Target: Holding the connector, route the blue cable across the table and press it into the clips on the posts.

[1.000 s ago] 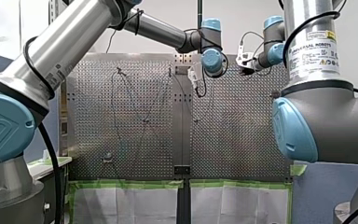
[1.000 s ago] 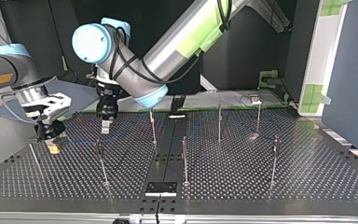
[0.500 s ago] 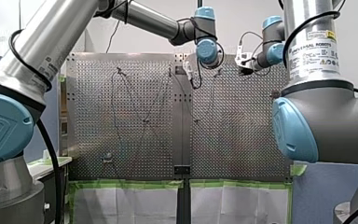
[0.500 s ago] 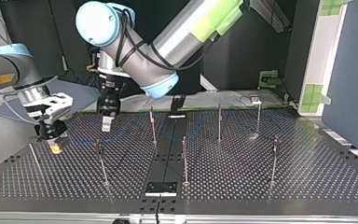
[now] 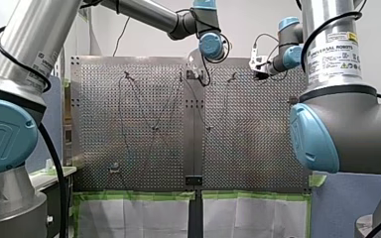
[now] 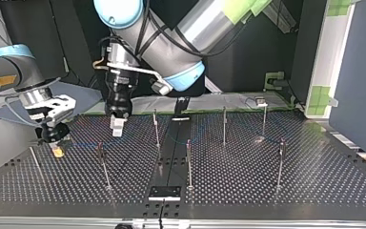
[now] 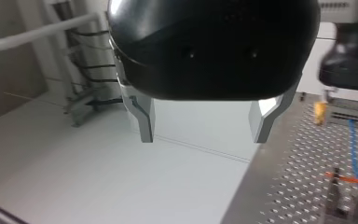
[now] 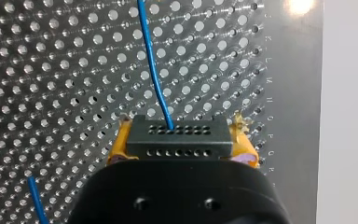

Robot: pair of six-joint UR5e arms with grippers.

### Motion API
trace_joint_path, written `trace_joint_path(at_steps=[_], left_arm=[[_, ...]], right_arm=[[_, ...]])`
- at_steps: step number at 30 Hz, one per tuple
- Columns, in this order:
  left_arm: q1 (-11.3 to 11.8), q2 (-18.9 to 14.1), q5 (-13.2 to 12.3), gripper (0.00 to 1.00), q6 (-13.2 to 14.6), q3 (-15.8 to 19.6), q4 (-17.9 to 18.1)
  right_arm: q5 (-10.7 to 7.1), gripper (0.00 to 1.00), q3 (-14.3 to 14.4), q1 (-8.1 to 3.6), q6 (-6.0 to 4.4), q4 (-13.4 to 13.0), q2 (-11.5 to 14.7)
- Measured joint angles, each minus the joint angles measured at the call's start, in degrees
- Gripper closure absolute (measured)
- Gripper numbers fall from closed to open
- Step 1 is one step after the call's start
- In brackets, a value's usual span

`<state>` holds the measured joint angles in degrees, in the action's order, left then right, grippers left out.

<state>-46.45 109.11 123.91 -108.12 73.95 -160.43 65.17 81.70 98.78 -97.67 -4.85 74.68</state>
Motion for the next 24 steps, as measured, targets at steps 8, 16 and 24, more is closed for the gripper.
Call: trace_joint_path(at_steps=[8,16,24], left_arm=[[0.4,-4.1,-0.1,0.0,-2.9,4.1,4.1],[0.5,-7.8,0.0,0.0,-6.4,7.8,7.8],[0.7,-9.0,0.8,0.0,-7.2,11.8,11.8]], right_arm=[[0.14,1.0,0.0,0.09,0.0,0.0,0.0],[0.43,1.0,0.0,0.15,0.0,0.0,0.0],[0.4,1.0,0.0,0.72,0.0,0.1,0.0]])
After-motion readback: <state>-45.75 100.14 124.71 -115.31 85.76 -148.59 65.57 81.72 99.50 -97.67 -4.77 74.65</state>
